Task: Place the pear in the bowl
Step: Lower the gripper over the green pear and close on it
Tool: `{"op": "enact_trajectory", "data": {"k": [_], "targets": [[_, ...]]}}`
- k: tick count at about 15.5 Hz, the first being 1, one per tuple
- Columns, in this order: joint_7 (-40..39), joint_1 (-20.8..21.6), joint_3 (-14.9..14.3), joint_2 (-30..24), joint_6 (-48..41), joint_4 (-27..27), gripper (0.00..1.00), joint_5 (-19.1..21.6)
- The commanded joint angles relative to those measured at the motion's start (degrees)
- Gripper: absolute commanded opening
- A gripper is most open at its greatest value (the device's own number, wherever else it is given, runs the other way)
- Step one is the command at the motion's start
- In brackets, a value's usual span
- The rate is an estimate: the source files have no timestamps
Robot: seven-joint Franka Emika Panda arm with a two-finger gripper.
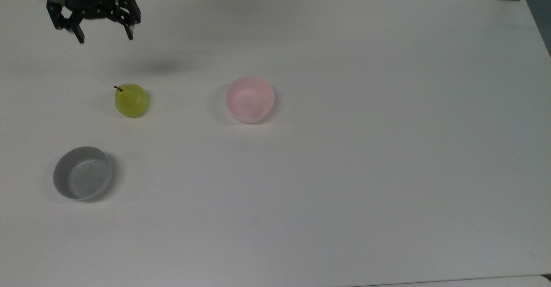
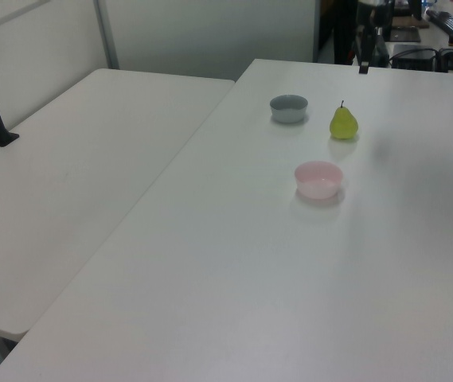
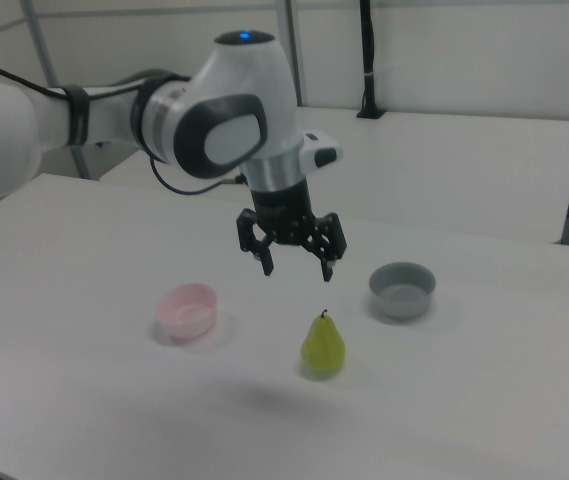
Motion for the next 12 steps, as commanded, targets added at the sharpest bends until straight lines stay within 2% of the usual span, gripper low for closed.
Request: {"op": "enact_trajectory", "data": {"k": [1,6,12], "targets": [[1.6,-0.2,-0.4,3.0,6.0,-2.1,1.0,3.7],[1.6,-0.1,-0.4,5.7,15.4,-7.1,1.0,3.7],[1.3,-0.1,-0.4,10.0,19.1,-7.2,1.0,3.6]]}}
